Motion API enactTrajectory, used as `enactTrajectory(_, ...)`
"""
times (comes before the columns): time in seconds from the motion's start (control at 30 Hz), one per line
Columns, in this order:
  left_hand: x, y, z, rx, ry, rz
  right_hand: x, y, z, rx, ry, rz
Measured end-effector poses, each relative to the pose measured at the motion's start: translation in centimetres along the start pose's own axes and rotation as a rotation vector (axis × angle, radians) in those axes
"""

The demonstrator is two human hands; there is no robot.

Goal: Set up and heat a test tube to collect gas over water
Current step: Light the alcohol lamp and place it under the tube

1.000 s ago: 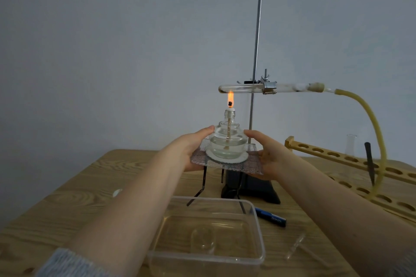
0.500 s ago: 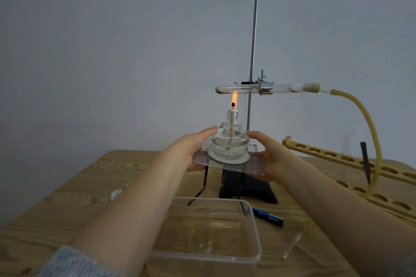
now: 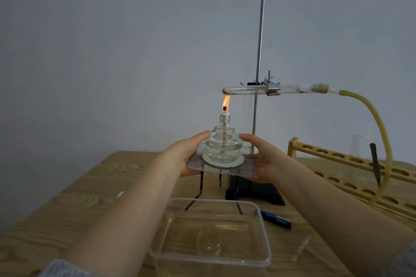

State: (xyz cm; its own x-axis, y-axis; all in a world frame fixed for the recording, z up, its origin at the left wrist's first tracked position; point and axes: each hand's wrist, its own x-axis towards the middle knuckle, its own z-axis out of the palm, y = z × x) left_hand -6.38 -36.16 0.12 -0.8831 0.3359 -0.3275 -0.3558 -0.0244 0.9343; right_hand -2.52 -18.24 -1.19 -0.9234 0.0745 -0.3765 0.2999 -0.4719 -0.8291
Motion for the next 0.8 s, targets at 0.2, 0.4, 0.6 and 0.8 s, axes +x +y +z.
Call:
enactTrajectory(0.2,-0.1,-0.1,-0.5,-0.02,-0.015,-0.008,0.4,0.2,0.5,-0.01,-0.007,0.002)
enactTrajectory(0.4,0.1,-0.2,-1.0,-0.032,-0.004,-0.007,1.2,0.5,0.7,-0.028,-0.001,0.0)
enactTrajectory(0.6,0.5,-0.5,-1.6,-0.023,0.023,0.004,1.5,0.7,0.9,-0.013,-0.016,0.008)
enactTrajectory(0.8,0.6,-0.5,-1.7,-0.04,0.028,0.004,1.5,0.7,0.9,-0.01,-0.031,0.006)
